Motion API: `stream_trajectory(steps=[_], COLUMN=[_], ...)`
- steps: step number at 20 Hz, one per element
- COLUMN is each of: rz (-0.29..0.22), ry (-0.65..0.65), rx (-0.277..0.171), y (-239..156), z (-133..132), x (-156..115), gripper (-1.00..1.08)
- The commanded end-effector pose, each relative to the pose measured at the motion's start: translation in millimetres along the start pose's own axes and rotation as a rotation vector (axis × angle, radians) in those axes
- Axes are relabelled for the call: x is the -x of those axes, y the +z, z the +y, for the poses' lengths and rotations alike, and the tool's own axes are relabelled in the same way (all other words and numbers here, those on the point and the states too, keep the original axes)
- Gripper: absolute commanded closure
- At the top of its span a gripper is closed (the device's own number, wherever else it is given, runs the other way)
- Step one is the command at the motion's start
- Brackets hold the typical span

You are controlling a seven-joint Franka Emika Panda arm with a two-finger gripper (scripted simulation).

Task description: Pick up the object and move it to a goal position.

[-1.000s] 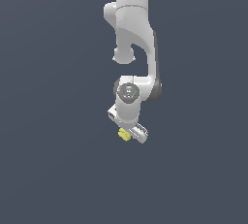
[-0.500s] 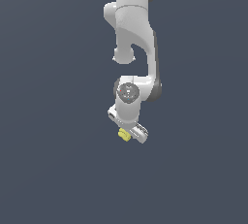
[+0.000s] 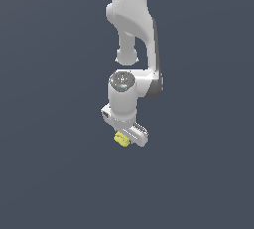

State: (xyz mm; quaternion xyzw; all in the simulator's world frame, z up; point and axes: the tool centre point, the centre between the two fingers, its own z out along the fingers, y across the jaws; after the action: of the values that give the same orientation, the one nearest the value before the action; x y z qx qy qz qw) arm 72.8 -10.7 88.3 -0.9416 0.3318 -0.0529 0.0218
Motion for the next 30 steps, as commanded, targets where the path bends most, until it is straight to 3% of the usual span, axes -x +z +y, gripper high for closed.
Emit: stream_trajectory(steps=[1, 10, 16, 23, 30], rz=[0.044, 0.234, 0.333, 0.392, 0.410], ry=[-0.010, -0.062, -0.090, -0.107, -0.112], rx=[-0.038, -0.215, -0.313, -0.379, -0.402], y=[-28.4, -165.1, -242.2, -291.4, -307.8], z=[-0.5, 6.4, 18.2, 29.1, 33.6], x=[-21.5, -100.2, -131.0, -146.8, -151.6], gripper=[1.08, 1.08, 1.08, 1.08, 1.08])
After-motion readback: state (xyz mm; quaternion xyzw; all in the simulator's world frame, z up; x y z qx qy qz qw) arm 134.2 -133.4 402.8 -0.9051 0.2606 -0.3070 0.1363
